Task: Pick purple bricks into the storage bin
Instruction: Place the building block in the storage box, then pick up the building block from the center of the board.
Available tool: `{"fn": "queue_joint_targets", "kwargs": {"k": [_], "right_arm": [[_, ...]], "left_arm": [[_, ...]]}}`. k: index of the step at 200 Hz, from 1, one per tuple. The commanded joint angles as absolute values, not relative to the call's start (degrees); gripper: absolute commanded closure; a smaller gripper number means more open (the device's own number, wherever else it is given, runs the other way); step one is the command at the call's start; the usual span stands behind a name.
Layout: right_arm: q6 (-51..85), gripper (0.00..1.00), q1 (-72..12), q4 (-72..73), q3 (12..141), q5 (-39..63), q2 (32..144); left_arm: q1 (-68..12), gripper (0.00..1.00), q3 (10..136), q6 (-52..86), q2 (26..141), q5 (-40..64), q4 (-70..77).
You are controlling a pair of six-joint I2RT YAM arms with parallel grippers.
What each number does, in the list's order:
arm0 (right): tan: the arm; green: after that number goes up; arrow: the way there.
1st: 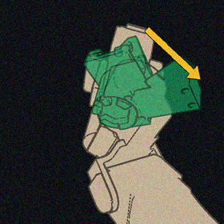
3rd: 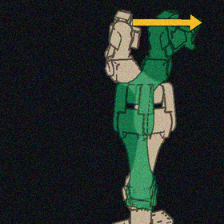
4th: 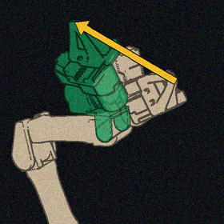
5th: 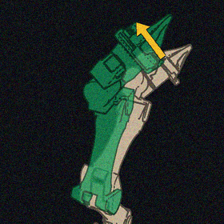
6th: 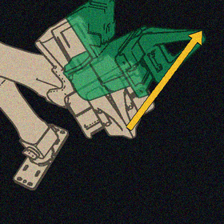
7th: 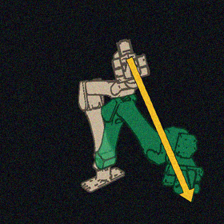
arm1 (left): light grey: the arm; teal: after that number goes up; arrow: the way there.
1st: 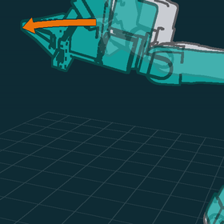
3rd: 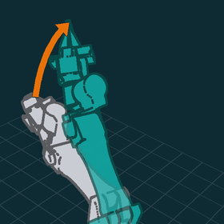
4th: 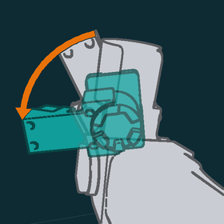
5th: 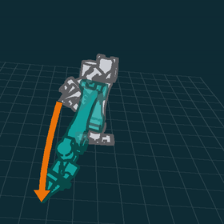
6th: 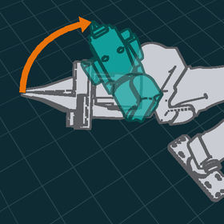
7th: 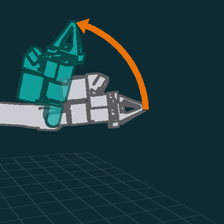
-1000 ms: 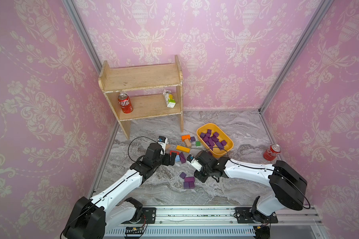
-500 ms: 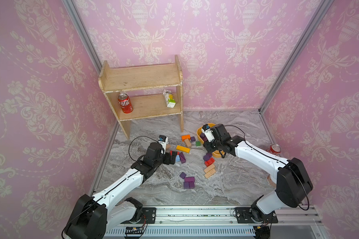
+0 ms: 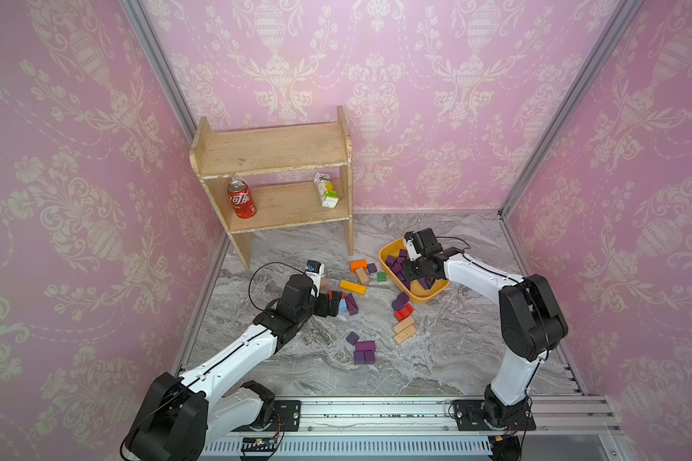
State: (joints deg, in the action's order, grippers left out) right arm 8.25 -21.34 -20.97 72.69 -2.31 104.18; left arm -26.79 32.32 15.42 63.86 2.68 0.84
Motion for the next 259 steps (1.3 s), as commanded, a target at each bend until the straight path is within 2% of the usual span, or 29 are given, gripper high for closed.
{"fn": "queue_joint_targets", "kwargs": {"k": [1, 34, 119, 162, 181, 208, 259], "right_arm": [[10.1, 0.45, -20.5, -22.7, 75.3, -4.6, 104.6], [9.2, 0.38, -20.1, -22.8, 74.5, -1.8, 102.3], [11.6, 0.38, -20.1, -24.2, 67.8, 6.7, 88.1], [11.2, 0.35, -20.6, -22.1, 59.4, 12.3, 80.3], [9.6, 0.35, -23.6, -23.2, 56.8, 13.3, 77.9], [7.8, 0.36, -32.3, -24.8, 52.3, 9.7, 74.4], [8.8, 0.36, -40.1, -21.5, 43.8, 15.9, 68.2]], "left_arm": [[-26.9, 0.01, 32.5, 17.0, 63.7, 4.2, 1.6], [-26.9, 0.01, 33.3, 16.8, 63.6, 4.5, 0.5], [-27.0, 0.01, 36.3, 16.2, 61.7, 4.3, -4.1], [-27.3, 0.01, 38.5, 16.3, 63.6, 4.1, -6.2], [-27.3, 0.01, 38.4, 16.7, 64.6, 3.3, -5.4], [-27.3, 0.01, 39.8, 16.5, 66.7, 2.0, -6.8], [-27.3, 0.01, 38.3, 19.4, 66.2, -0.7, -6.4]]}}
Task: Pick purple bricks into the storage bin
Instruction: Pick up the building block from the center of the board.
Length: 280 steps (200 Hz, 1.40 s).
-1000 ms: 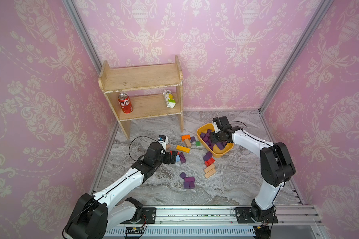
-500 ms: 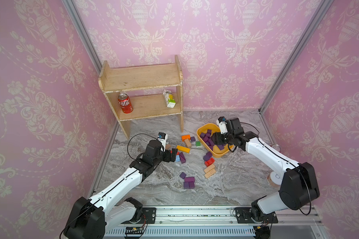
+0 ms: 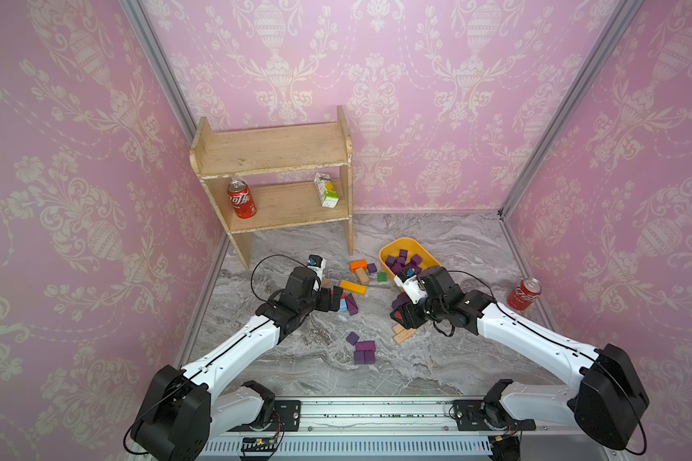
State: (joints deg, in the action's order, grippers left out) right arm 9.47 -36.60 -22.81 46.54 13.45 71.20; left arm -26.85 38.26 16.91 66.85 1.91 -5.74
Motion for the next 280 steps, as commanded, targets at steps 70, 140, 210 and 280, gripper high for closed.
{"fn": "queue_joint_targets", "kwargs": {"k": [70, 140, 210, 280], "right_arm": [[4.4, 0.37, -52.2, -22.1, 41.3, 12.9, 69.5], [1.0, 0.39, -58.5, -20.2, 42.7, 10.6, 77.1], [-0.4, 0.43, -59.9, -20.9, 47.8, 9.2, 86.1], [0.1, 0.46, -60.1, -19.9, 49.8, 5.9, 90.0]], "left_arm": [[-27.3, 0.01, 38.0, 20.0, 68.3, -1.2, -4.7], [-27.3, 0.01, 35.2, 19.9, 65.7, -1.6, -3.0], [-27.2, 0.01, 33.9, 19.5, 63.7, -2.6, -3.7], [-27.2, 0.01, 33.6, 18.4, 63.0, -3.6, -4.2]]}}
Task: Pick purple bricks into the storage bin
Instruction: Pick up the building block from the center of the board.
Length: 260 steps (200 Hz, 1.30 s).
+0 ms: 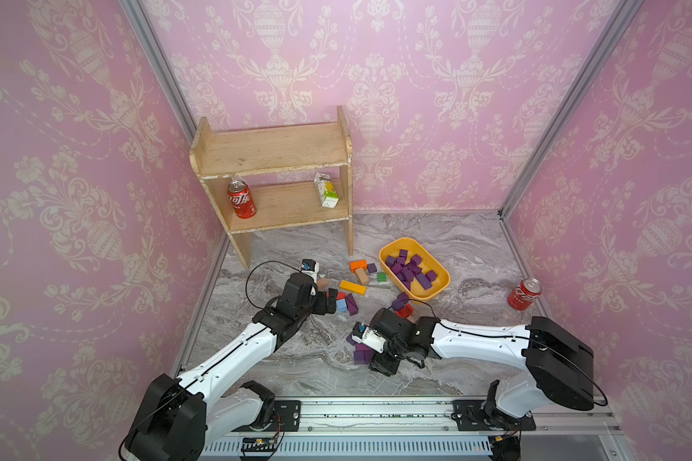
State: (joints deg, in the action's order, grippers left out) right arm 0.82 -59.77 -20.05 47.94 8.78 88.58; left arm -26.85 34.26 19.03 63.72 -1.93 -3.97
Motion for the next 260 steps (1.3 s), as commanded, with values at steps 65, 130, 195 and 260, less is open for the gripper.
{"fn": "queue_joint_targets", "kwargs": {"k": [65, 130, 195, 260], "right_arm": [[0.7, 0.46, -60.1, -19.2, 51.1, 5.5, 92.0], [0.2, 0.46, -60.2, -18.8, 52.4, 5.5, 94.5], [0.2, 0.66, -60.2, -16.9, 51.1, 3.7, 93.2], [2.7, 0.73, -55.9, -18.2, 51.9, -1.5, 90.9]], "left_arm": [[-27.2, 0.01, 33.4, 17.8, 63.5, -3.9, -4.4], [-27.2, 0.01, 33.2, 17.2, 62.9, -4.6, -4.9], [-27.1, 0.01, 33.0, 17.1, 63.6, -4.7, -4.4], [-27.1, 0.01, 33.3, 16.8, 64.7, -4.8, -3.9]]}}
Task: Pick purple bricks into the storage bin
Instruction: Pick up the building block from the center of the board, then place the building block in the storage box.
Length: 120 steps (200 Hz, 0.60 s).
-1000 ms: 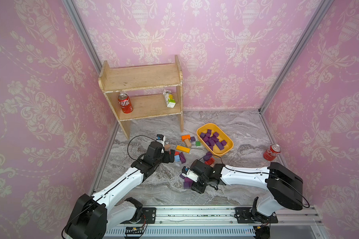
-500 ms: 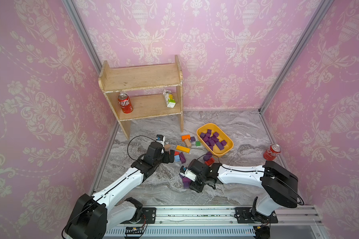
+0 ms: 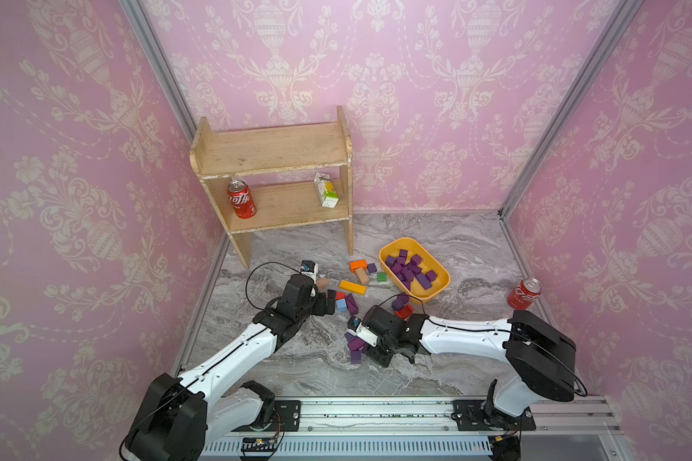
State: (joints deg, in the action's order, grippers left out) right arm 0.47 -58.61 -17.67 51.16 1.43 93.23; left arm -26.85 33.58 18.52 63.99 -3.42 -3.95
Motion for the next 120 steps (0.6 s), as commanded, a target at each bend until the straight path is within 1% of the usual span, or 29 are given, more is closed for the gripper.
{"fn": "queue_joint_targets", "kwargs": {"k": [1, 65, 85, 104, 120], "right_arm": [[2.8, 0.73, -55.7, -18.2, 52.0, -1.6, 90.8], [7.0, 0.73, -42.0, -16.0, 56.2, -5.5, 86.6], [6.7, 0.72, -36.7, -15.9, 58.3, -6.5, 87.0], [6.7, 0.73, -32.9, -18.3, 61.3, -9.6, 88.7], [7.3, 0.73, -30.1, -19.2, 63.0, -9.5, 89.6]], "left_arm": [[-27.1, 0.01, 33.3, 16.8, 64.8, -4.8, -3.8], [-27.0, 0.01, 34.7, 16.4, 65.7, -3.4, -3.3], [-27.0, 0.01, 36.0, 16.3, 66.7, -2.8, -3.4], [-27.0, 0.01, 37.4, 16.0, 67.2, -2.7, -3.7], [-27.0, 0.01, 38.3, 16.1, 67.2, -3.0, -3.9]]}}
